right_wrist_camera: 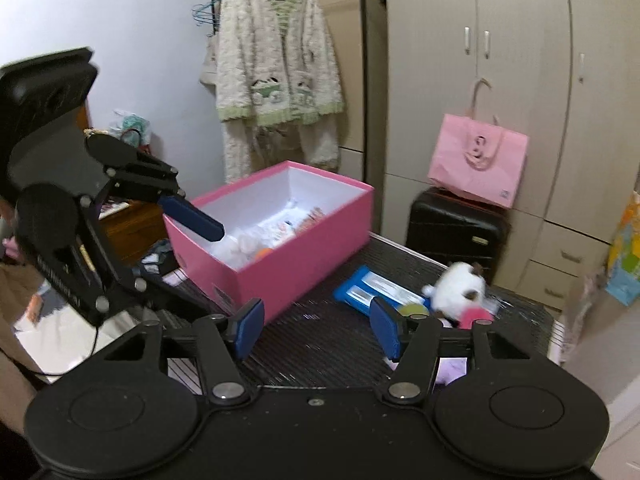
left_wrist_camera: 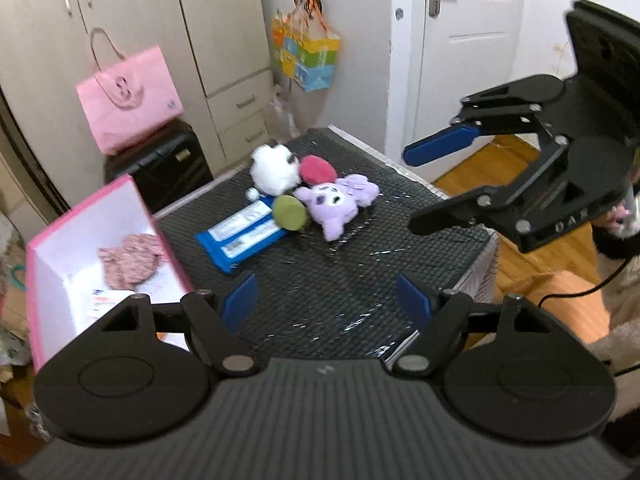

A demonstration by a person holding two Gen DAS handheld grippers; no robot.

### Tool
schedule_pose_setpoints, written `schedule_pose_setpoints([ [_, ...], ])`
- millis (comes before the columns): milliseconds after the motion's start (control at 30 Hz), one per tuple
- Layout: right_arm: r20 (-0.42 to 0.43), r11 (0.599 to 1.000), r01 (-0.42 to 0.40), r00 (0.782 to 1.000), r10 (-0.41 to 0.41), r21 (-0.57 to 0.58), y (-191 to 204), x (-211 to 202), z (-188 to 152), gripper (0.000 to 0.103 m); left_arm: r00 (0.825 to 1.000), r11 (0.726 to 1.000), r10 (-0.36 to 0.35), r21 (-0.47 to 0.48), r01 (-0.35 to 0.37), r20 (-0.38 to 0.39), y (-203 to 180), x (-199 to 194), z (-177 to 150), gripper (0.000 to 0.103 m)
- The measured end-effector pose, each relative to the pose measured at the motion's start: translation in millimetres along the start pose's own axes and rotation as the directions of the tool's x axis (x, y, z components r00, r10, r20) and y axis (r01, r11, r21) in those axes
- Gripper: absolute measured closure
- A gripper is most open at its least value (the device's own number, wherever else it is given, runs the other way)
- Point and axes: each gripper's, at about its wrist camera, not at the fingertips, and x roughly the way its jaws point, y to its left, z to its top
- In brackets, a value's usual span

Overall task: Organize soft objects
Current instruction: 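Withdraw both open grippers from the box back toward the plush toys, then close both grippers on the purple plush toy from either side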

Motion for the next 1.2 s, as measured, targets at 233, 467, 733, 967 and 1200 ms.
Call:
schedule_pose_setpoints([
  [233,0.010,0.998,0.023,1.000,-0.024,0.065,-36.2,-0.5,-28.9,0.029,0.998,0.995,-0.070,-0.070,0.070,0.010,3.2,43.3,10.5,0.027],
  [467,0.007,0.993,0.056,0.998,-0.057,0.104,-65.0,22.4,-55.1,0.027,0.992,0.980,-0.102,-0.167,0.113,0.076,15.2,76.3,8.9,0.027],
  [733,0.065,0.989,0.141,0.987,-0.144,0.047,-79.3,52.9,-80.4,0.021,0.994,0.965,-0.104,-0.238,0.109,0.035,19.5,124.3,3.5,0.030],
  [967,0.040,0.986,0.167,0.985,-0.168,0.028,-95.7,80.4,-89.2,0.019,0.986,0.934,-0.129,-0.320,0.157,0.107,25.4,153.4,-1.7,0.033],
  [1200,-0.007,0.986,0.141,0.990,-0.141,0.088,-117.9,103.3,-94.1,0.019,0.981,0.906,-0.127,-0.385,0.174,0.144,31.4,183.3,0.7,0.036],
])
